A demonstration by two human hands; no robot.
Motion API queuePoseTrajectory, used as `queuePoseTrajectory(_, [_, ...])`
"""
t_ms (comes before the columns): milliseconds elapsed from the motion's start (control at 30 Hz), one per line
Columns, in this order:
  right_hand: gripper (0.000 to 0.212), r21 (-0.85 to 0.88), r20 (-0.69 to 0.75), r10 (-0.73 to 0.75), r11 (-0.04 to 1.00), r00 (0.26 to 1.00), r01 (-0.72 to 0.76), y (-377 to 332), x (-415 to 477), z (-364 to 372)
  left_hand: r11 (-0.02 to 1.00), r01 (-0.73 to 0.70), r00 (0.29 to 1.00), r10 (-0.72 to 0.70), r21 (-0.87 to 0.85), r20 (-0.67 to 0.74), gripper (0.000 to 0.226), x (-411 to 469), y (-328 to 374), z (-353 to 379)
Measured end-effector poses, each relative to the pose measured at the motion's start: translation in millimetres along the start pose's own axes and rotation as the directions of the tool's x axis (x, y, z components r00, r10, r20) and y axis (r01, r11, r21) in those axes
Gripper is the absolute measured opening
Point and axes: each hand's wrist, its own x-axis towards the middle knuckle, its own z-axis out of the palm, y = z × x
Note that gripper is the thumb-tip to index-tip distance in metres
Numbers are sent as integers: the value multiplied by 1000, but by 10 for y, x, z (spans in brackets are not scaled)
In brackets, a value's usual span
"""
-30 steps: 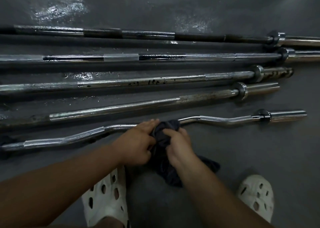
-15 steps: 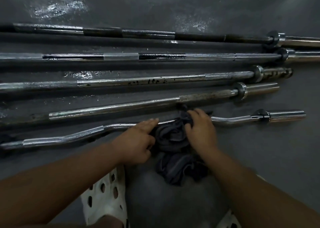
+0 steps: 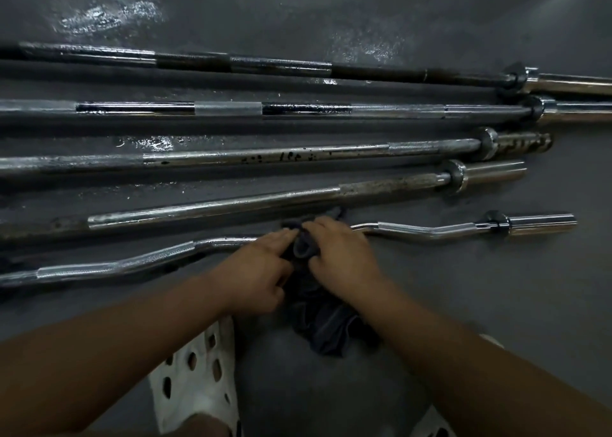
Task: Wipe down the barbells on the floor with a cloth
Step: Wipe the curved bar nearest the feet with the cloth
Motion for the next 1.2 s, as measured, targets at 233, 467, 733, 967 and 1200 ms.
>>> queuePoseTrajectory(233, [48,-93,-8,160,983,987,-160,-86,85,-38,998,-25,999,26,57,-22,20,-8,-6,43])
queuePoseTrajectory(467, [55,-181,-89,331,922,939,-342,345,19,-71,990,81,985,-62,119,-160,58,-134,-155,98])
queuePoseTrajectory(733, [69,-111,-160,90,988,983,-108,242,-137,180,971,95,984,-59,218,-169,68,-233,-106,176])
queuePoseTrajectory(967, [61,554,-106,348,799,931,-235,-385,-372,191,960,115,986,-78,255,-150,74,-214,-42,264])
queuePoseTrajectory(1200, [23,935,232,848,-60,476,-349,-105,158,273,963,96,985,-56,251,-163,92,-213,-60,247])
